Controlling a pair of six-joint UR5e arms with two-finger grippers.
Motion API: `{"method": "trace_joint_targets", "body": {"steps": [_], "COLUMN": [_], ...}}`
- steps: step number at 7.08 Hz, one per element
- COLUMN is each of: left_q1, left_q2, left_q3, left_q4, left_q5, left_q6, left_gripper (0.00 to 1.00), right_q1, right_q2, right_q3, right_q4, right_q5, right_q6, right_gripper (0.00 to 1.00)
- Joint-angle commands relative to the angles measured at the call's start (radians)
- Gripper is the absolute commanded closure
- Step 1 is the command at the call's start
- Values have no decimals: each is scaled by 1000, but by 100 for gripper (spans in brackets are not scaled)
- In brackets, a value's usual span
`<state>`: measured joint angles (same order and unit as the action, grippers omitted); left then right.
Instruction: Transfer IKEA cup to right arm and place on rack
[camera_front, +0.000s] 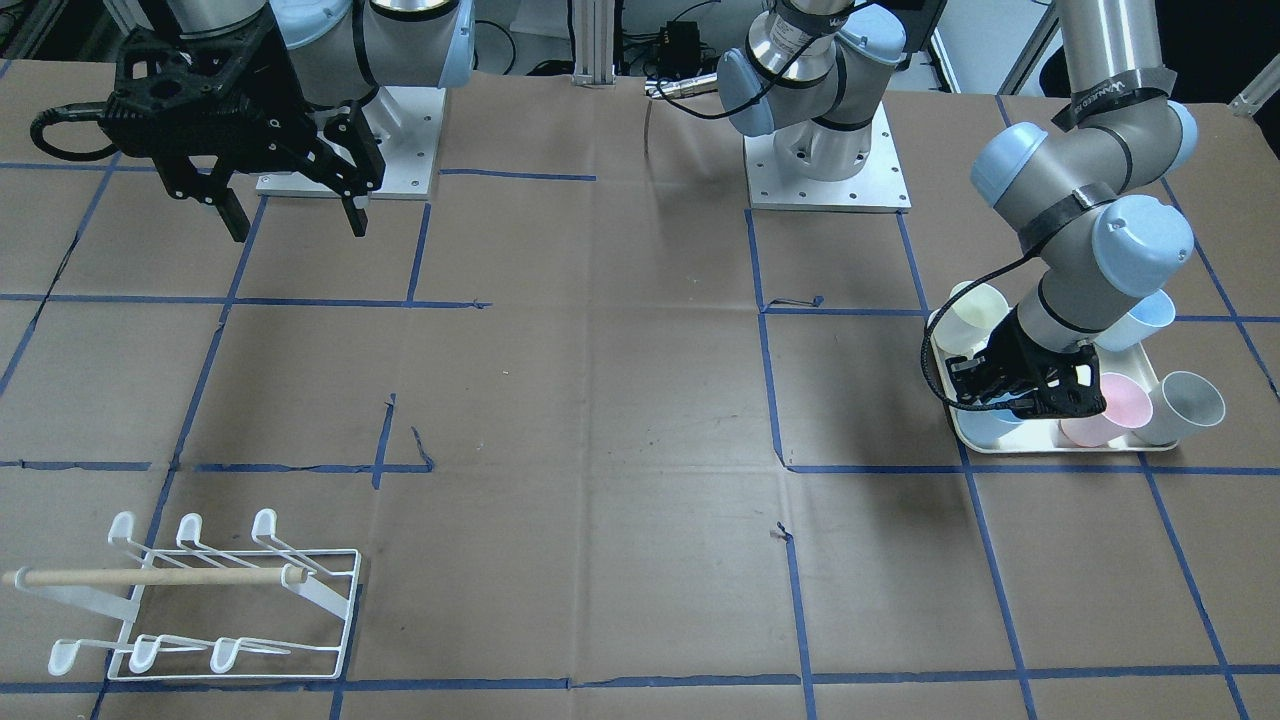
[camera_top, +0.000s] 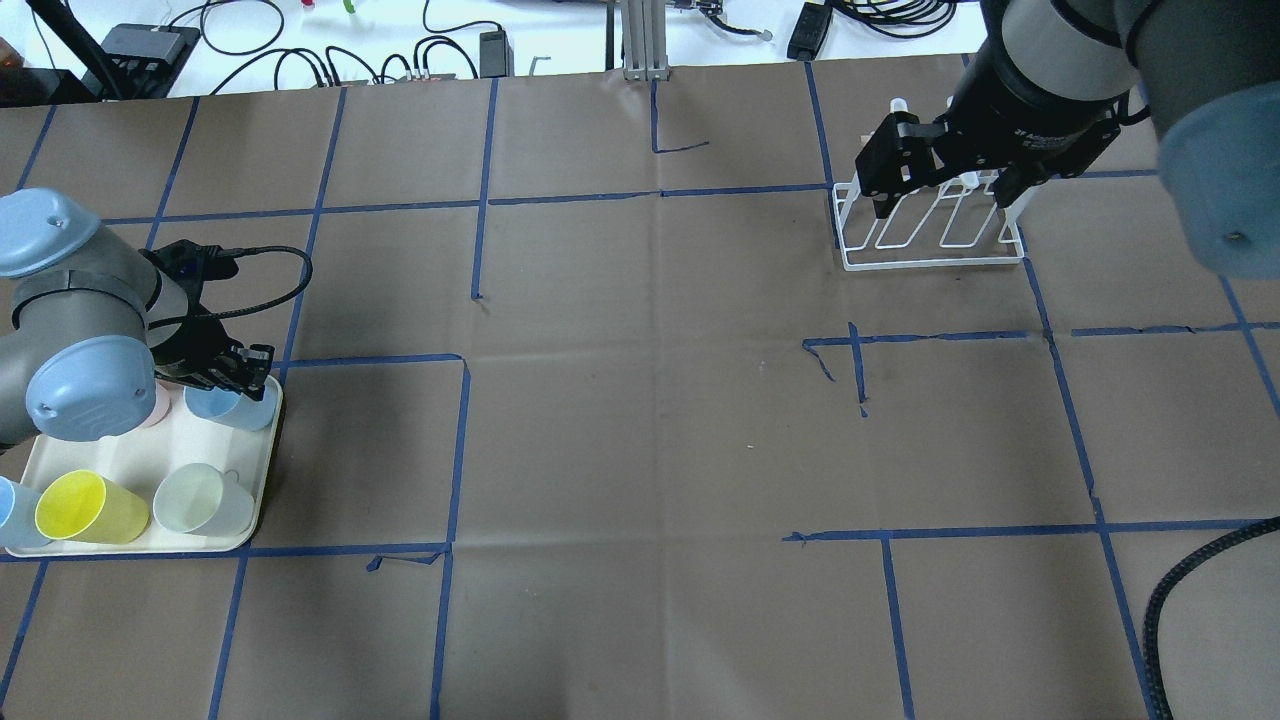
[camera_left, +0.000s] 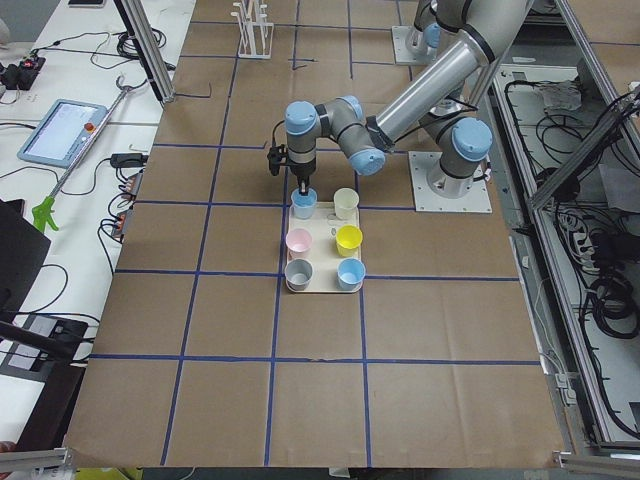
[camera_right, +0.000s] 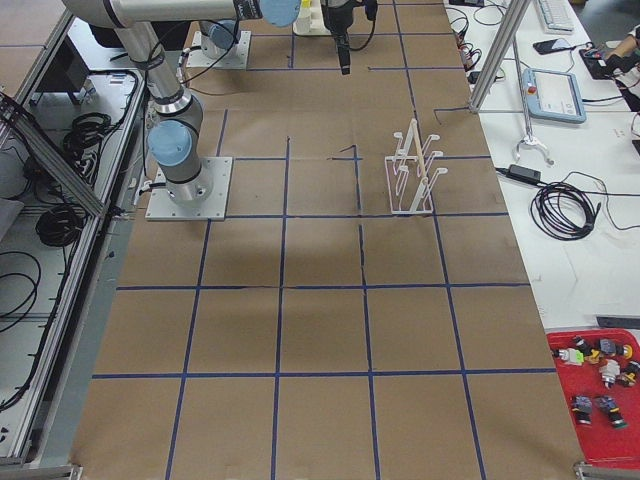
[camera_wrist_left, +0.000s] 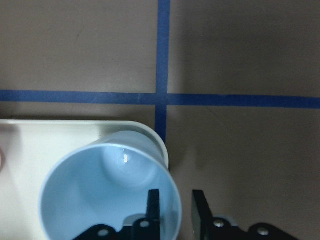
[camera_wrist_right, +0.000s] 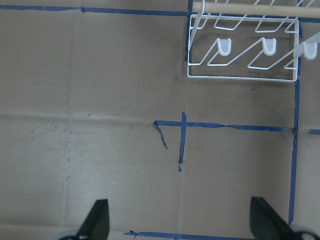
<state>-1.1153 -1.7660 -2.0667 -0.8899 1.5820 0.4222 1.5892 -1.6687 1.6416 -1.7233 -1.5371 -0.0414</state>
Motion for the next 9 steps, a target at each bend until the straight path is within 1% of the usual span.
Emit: {"method": "trace_joint_targets", "body": {"steps": [1, 2, 3, 4, 6, 7, 8, 9], "left_q1": [0, -1, -1, -1, -14, -26, -56, -84], "left_q2": [17, 31, 39, 49, 30, 11, 11, 13], "left_q3": [34, 84, 144, 225, 435, 526, 565, 569], "left_q4": [-33, -117, -208, -315, -536, -596, -597, -563], "left_q5": [22, 48, 50, 50, 41, 30, -21, -156], "left_q6": [0, 0, 0, -3, -16, -16, -5, -5], "left_gripper": [100, 100, 100, 100, 100, 100, 100, 100], "right_q1": [0, 0, 0, 0, 0, 0, 0, 0], "right_q2": [1, 1, 0, 1, 1, 1, 1, 1], "right_q3": [1, 0, 1, 1, 1, 1, 3, 4], "right_q4": [1, -1, 1, 1, 1, 1, 1, 2], "right_q5": [0, 0, 0, 0, 0, 0, 0, 0], "right_q6": [0, 0, 0, 0, 0, -2, -2, -3], "right_gripper": [0, 0, 0, 0, 0, 0, 0, 0]}}
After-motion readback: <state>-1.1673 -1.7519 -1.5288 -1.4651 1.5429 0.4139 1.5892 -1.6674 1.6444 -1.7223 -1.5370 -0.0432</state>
